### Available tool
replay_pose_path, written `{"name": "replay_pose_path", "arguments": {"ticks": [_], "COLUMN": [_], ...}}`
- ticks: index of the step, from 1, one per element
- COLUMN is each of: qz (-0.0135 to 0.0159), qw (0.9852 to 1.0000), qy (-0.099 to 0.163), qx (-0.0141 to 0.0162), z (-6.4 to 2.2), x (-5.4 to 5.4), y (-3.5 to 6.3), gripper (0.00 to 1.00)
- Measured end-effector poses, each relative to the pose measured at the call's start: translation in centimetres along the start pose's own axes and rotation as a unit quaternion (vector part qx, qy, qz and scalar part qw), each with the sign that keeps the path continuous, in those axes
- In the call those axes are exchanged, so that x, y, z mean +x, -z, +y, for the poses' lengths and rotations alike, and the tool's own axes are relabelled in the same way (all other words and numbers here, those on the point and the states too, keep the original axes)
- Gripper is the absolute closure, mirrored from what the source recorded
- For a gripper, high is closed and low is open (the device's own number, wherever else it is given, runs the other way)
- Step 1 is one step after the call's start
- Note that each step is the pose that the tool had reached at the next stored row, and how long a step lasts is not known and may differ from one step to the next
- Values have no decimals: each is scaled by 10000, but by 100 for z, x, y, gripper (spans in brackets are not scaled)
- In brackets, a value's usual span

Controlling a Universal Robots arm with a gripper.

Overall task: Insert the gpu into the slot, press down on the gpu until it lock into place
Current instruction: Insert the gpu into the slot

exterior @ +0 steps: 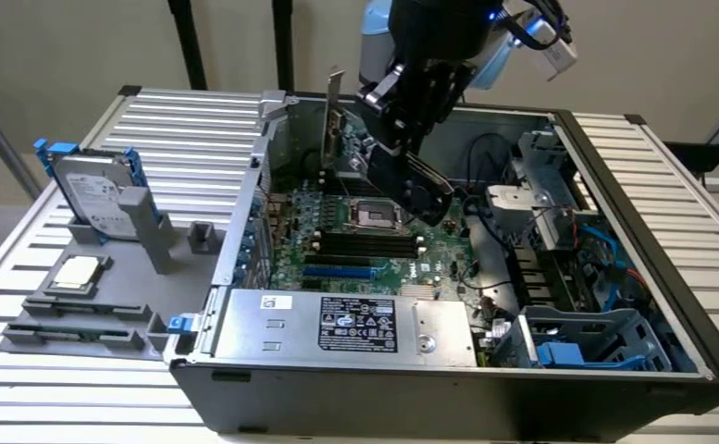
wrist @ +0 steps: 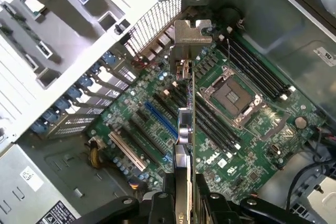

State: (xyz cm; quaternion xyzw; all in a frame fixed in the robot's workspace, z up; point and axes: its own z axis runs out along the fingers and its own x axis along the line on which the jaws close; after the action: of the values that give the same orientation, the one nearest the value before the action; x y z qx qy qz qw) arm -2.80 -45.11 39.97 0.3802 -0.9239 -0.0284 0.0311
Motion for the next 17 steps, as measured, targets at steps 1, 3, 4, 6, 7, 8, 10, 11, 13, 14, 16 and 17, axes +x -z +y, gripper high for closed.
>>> {"name": "replay_pose_path", "arguments": {"ticks": [1,3,4,6,7,8,10,11,13,14,16,17], "qz": [7,22,29,42,49,57,70,76,90,96,107,111], "qw": [10000,9996,9993,9985,9979,9973,9958,9950,9930,9918,9893,9880], "qy": [94,276,366,545,638,732,911,997,1175,1270,1453,1539], "qx": [3,10,13,20,23,27,33,36,42,45,49,50], "z": [0,0,0,0,-1,-1,0,0,0,0,0,0], "x": [0,0,0,0,0,0,0,0,0,0,0,0], "y": [-1,-1,-2,-3,-3,-3,-3,-4,-4,-4,-4,-4], "gripper": [74,74,74,74,74,74,74,74,74,74,74,74]}}
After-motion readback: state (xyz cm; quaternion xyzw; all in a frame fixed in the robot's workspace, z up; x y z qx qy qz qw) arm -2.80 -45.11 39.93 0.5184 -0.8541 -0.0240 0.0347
